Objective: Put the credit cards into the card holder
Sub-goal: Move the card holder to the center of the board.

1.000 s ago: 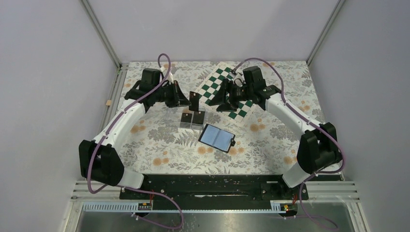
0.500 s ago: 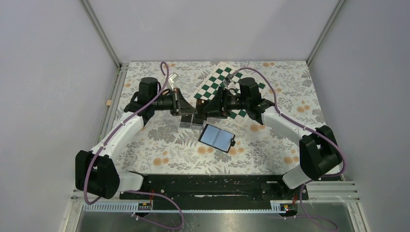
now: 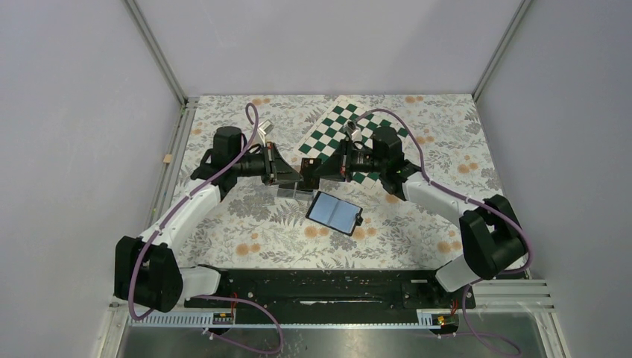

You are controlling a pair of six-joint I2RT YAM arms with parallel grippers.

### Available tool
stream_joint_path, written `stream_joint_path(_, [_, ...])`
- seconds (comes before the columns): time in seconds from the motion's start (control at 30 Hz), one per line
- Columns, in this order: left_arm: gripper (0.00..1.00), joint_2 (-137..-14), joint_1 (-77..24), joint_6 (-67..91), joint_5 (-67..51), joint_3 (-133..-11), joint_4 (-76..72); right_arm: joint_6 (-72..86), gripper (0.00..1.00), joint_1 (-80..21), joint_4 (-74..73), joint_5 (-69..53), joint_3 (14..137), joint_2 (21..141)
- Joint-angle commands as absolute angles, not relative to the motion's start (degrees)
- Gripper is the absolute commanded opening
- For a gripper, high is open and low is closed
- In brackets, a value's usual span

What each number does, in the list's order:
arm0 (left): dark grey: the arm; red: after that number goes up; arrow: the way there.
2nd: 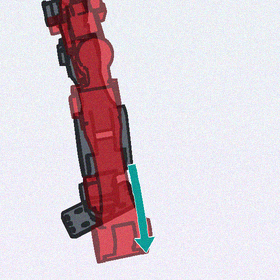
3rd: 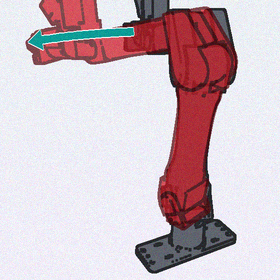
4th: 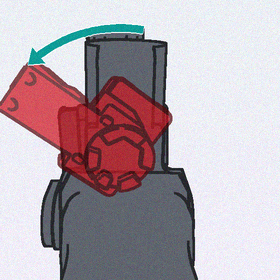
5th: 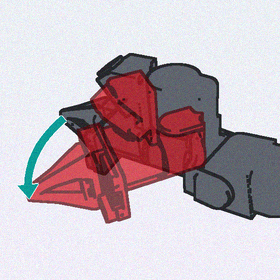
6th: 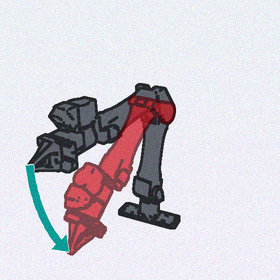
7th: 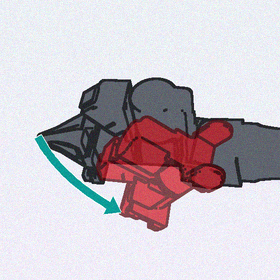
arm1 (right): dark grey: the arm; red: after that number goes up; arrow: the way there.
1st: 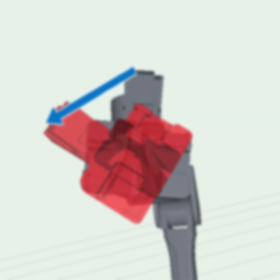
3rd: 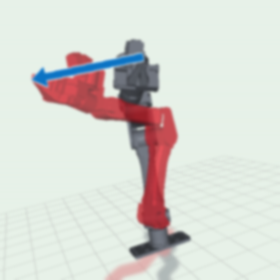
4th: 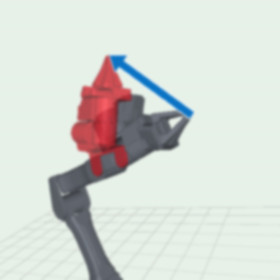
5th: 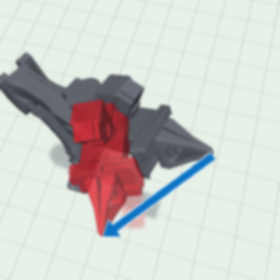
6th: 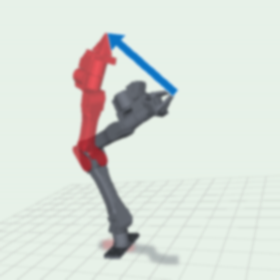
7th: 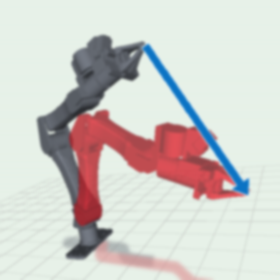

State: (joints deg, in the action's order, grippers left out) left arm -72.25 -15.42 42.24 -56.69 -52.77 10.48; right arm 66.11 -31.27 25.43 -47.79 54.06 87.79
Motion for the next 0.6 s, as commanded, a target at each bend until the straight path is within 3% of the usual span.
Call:
stream_joint_path(0.0, [0.00, -70.9, -15.6, 42.1, -57.5, -52.1, 6.9, 67.0, 0.00, -31.9, 30.7, -49.2, 53.3, 84.4])
stream_joint_path(0.2, [0.32, -73.9, -15.6, 37.4, -54.4, -51.7, 12.2, 58.8, 0.00, -32.0, 17.5, -46.0, 53.7, 82.4])
stream_joint_path(0.37, [0.34, -79.0, -15.9, 28.7, -45.2, -53.0, 25.4, 50.9, 0.00, -31.4, 2.0, -39.1, 52.5, 78.7])
stream_joint_path(0.57, [0.39, -85.4, -19.1, 21.5, -35.1, -55.4, 31.8, 51.7, 0.00, -27.1, -0.6, -36.6, 44.9, 75.8])
